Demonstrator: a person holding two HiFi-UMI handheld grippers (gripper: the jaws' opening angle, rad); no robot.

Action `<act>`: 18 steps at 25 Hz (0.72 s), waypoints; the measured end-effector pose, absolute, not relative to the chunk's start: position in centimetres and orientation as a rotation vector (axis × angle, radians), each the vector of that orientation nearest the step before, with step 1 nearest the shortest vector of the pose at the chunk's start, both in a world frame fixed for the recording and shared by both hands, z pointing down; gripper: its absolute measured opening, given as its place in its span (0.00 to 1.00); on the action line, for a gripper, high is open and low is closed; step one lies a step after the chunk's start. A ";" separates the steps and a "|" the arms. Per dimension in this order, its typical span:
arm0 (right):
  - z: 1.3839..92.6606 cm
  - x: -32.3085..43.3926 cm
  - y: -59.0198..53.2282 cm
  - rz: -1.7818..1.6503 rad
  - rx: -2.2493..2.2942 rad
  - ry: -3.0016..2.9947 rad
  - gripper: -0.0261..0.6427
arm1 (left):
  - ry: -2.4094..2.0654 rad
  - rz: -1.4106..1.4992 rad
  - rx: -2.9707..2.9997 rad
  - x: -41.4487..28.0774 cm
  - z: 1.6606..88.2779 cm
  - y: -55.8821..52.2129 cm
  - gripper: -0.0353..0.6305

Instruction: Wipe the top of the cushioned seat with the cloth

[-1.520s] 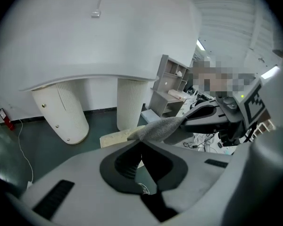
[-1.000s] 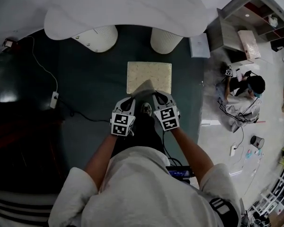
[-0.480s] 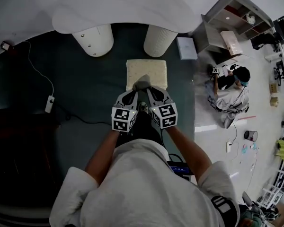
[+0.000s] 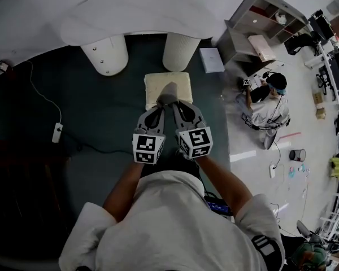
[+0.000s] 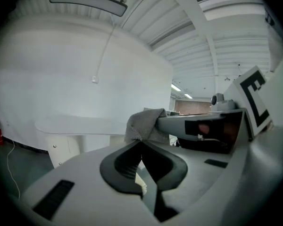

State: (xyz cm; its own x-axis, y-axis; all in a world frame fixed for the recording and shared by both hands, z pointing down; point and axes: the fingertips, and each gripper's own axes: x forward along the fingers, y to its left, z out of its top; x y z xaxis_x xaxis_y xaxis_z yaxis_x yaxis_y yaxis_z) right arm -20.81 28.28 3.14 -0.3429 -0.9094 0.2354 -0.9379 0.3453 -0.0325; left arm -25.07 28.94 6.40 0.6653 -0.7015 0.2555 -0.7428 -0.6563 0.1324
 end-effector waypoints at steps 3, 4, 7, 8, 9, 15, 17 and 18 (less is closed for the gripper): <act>2.2 -18.9 29.4 0.237 1.770 -2.399 0.06 | -1.192 0.219 2.670 -24.1 4.8 30.0 0.08; 2.0 -18.3 29.8 0.231 1.790 -2.391 0.06 | -1.200 0.211 2.679 -23.6 4.4 30.4 0.08; 1.4 -16.7 31.3 0.216 1.806 -2.383 0.06 | -1.202 0.188 2.688 -21.8 3.8 31.6 0.08; 1.2 -16.1 31.8 0.211 1.802 -2.380 0.06 | -1.197 0.188 2.688 -21.0 3.6 32.1 0.08; 1.0 -15.5 32.4 0.204 1.800 -2.376 0.06 | -1.192 0.193 2.688 -20.1 3.5 32.7 0.08; 0.1 -10.7 35.5 0.173 1.812 -2.344 0.06 | -1.174 0.211 2.714 -15.7 2.9 36.0 0.08; 0.3 -9.4 36.3 0.173 1.811 -2.343 0.06 | -1.186 0.225 2.730 -14.3 2.9 36.8 0.08; 0.6 -8.8 36.8 0.174 1.808 -2.346 0.06 | -1.192 0.231 2.732 -13.6 3.0 37.3 0.08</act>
